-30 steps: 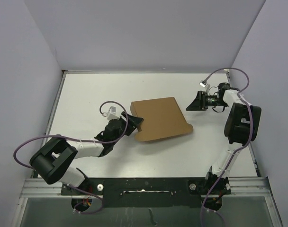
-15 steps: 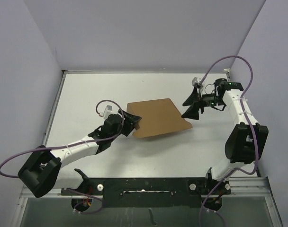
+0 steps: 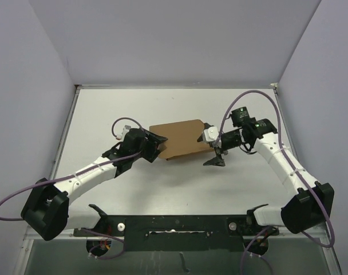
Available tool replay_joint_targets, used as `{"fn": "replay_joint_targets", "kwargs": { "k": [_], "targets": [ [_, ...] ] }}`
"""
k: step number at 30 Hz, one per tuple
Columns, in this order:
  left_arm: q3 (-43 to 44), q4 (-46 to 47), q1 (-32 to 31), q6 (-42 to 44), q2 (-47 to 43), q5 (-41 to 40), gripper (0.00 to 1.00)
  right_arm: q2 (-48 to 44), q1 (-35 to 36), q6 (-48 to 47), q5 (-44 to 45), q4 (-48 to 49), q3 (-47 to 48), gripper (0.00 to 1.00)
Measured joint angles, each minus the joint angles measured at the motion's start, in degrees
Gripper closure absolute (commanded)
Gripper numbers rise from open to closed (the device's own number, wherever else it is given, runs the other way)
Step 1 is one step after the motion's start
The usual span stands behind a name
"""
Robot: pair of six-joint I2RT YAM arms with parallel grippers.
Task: Fold the paper box
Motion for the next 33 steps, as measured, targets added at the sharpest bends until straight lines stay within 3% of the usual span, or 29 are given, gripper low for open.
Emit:
{"fn": "replay_joint_targets", "kwargs": {
  "k": [4, 11, 22, 33],
  "targets": [
    [1.1, -2.0, 0.3, -1.4, 0.0, 0.7, 0.46, -3.3, 7.1, 5.0, 8.4, 10.5, -5.1, 0.02],
    [2.1, -3.8, 0.4, -2.6, 0.0, 1.0, 0.46, -3.5, 10.9, 10.9, 18.4, 23.4, -10.0, 0.02],
    [2.1, -3.9, 0.4, -3.0, 0.0, 1.2, 0.47, -3.5, 11.5, 19.8, 24.3, 33.6, -12.0, 0.34],
    [2.1, -4.0, 1.1, -4.0, 0.0, 0.6, 0.47, -3.0, 12.3, 22.4, 27.5, 38.1, -13.9, 0.62]
  ]
}}
